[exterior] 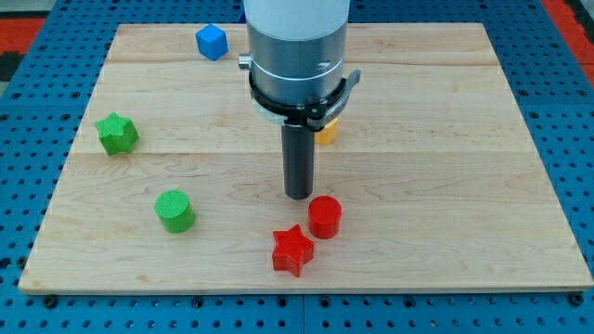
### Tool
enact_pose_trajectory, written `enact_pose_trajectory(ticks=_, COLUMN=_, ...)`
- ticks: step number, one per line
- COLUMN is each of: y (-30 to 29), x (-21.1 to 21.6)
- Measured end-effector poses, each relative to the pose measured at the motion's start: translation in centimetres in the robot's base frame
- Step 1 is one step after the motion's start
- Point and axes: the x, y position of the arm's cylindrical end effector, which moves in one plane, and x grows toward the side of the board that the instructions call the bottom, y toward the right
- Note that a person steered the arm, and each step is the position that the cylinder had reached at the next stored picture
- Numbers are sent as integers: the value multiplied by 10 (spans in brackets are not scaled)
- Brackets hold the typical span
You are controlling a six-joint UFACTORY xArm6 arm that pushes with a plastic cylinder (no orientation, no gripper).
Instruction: Point your arm at the yellow heart
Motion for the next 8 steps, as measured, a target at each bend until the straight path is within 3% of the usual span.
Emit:
enact_pose_trajectory(ticks=4, y=10, x=-18)
enact_pose_trajectory(ticks=5, y=66, x=-21)
enact_pose_trajectory(ticks=6, y=131, x=-66)
enact_pose_trajectory(ticks=7, y=192, x=-162)
enact_pose_trajectory(ticks=8, y=186, x=-259)
